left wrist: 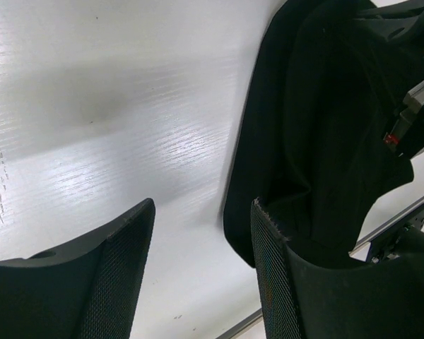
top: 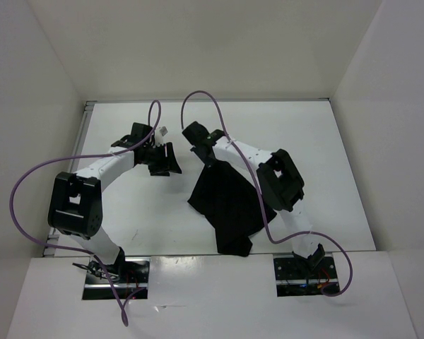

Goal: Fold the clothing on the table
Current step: Flatten the skirt out

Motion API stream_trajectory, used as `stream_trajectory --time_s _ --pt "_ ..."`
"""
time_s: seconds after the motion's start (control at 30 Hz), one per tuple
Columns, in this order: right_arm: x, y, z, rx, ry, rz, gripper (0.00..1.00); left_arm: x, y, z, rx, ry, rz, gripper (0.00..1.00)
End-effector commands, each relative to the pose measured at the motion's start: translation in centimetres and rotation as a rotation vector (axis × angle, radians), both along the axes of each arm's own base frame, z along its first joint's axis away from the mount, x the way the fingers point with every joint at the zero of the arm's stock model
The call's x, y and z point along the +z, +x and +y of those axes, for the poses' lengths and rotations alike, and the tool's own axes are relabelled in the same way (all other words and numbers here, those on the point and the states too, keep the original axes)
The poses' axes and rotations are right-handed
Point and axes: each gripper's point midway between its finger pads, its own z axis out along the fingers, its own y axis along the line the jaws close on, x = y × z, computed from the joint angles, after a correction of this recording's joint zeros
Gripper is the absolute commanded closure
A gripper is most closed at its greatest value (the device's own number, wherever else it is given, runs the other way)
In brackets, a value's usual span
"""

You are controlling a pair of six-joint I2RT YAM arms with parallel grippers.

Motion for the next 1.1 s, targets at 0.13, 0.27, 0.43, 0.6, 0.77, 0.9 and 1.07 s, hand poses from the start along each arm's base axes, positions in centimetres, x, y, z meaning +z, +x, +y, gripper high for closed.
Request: stream_trajectory --time_s 0.13,0.27,0.43,0.6,0.77,0.9,1.07 --pt "11.2 2.7 -1.8 -0.155 0.061 -0.3 1.0 0.4 0.0 0.2 -0.014 0.004 -0.02 0.36" --pt "18.5 3.7 -5.3 -0.301 0.133 -0.447 1.0 0.4 0.0 0.2 -0.014 0.004 -0.02 0.36" --pt "24.0 3.6 -9.3 -0.517 0.102 -0.644 1.0 0.4 0.0 0.2 -0.014 0.004 -0.02 0.36" --pt "25.7 3.2 -8.4 -0.482 0.147 -0.629 1.0 0.3 0.1 0.4 -0.009 0.011 -0.022 0.36" --pt "23.5 -0.6 0.2 -0.133 0.292 -0.396 1.0 0.4 0.6 0.8 0.009 0.037 -0.036 0.36" --pt "26.4 -4.0 3.7 0.02 0.427 -0.342 1.0 0.5 0.6 1.2 0.03 0.054 -0.035 0.36" --pt "37.4 -6.3 0.0 -0.011 0.676 -0.482 1.0 1.8 1.1 2.7 0.083 0.049 -0.082 0.36"
